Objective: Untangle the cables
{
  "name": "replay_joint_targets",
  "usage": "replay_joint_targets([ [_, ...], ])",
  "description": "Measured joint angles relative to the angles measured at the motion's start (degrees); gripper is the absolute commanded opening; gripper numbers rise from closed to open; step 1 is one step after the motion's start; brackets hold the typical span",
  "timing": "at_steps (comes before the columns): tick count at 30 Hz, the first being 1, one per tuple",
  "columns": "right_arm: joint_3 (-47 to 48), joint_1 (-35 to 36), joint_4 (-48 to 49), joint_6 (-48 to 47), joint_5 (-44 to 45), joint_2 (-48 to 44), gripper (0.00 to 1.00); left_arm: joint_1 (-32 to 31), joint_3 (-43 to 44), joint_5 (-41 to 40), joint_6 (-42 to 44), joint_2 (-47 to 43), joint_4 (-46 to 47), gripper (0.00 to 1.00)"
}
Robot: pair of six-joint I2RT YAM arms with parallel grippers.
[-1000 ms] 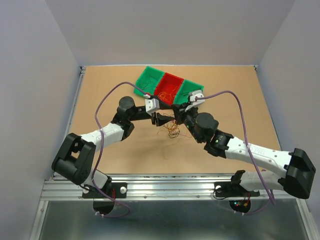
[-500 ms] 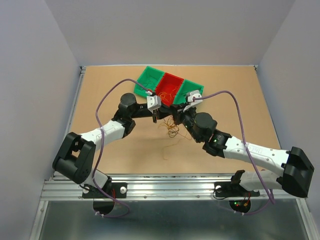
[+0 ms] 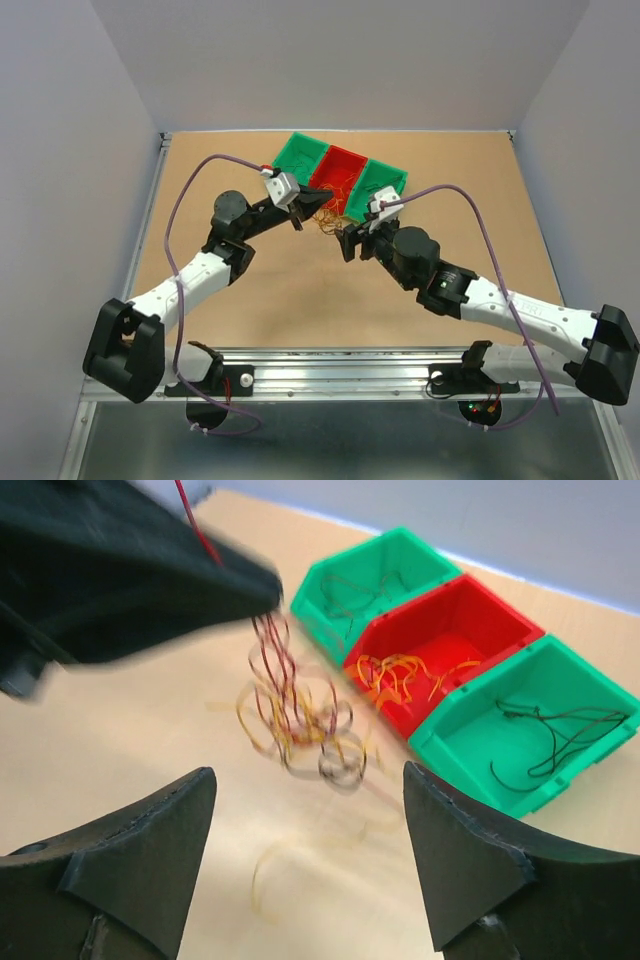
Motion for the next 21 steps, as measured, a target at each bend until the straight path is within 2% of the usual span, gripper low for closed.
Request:
replay_joint_targets([
  [3, 0.00, 0.00, -3.30, -1.68, -2.80, 0.72, 0.75, 0.07, -0.09, -1.16, -0.70, -3.56, 0.87, 0.00],
  [9, 0.00, 0.02, -5.27, -4.44, -6.67, 0.98, 0.76, 0.07, -1.29, -4.76, -2.58, -6.62, 1.95, 0.00],
  [14, 0.00, 0.00, -4.46, -7.32, -7.17, 4.13, 0.90, 0.09, -2.86, -5.84, -3.54, -7.28, 1.57, 0.00],
  [21, 2.67, -1.16, -4.28, -9.14, -7.21, 13.46, 0.91, 0.09, -3.04, -6.01, -3.89, -8.79, 2.03, 0.00],
])
